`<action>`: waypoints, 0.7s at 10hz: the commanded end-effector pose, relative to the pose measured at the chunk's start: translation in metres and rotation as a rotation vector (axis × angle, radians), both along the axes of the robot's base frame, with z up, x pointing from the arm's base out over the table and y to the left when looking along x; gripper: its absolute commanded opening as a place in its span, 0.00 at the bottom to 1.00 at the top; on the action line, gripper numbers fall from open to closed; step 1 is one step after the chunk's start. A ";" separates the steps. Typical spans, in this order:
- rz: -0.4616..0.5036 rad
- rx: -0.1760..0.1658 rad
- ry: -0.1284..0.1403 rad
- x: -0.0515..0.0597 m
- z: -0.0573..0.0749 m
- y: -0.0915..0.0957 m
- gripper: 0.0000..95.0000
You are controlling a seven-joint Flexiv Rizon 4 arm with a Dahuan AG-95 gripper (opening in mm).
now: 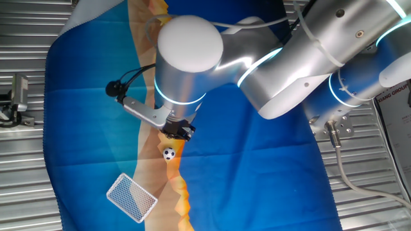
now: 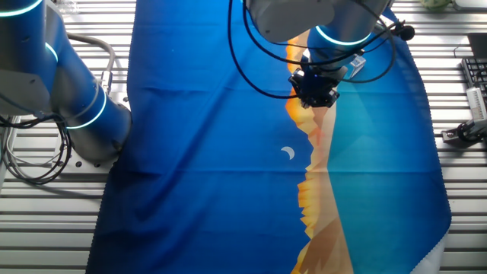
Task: Push the soccer ball into the goal
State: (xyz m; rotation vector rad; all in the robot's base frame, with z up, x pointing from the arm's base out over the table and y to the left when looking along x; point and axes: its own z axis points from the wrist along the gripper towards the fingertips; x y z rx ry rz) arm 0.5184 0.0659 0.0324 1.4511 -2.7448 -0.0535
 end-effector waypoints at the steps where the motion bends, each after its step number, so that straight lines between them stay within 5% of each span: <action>1: 0.022 0.007 -0.001 -0.001 0.001 0.000 0.00; 7: -0.020 0.008 -0.004 -0.001 0.001 0.000 0.00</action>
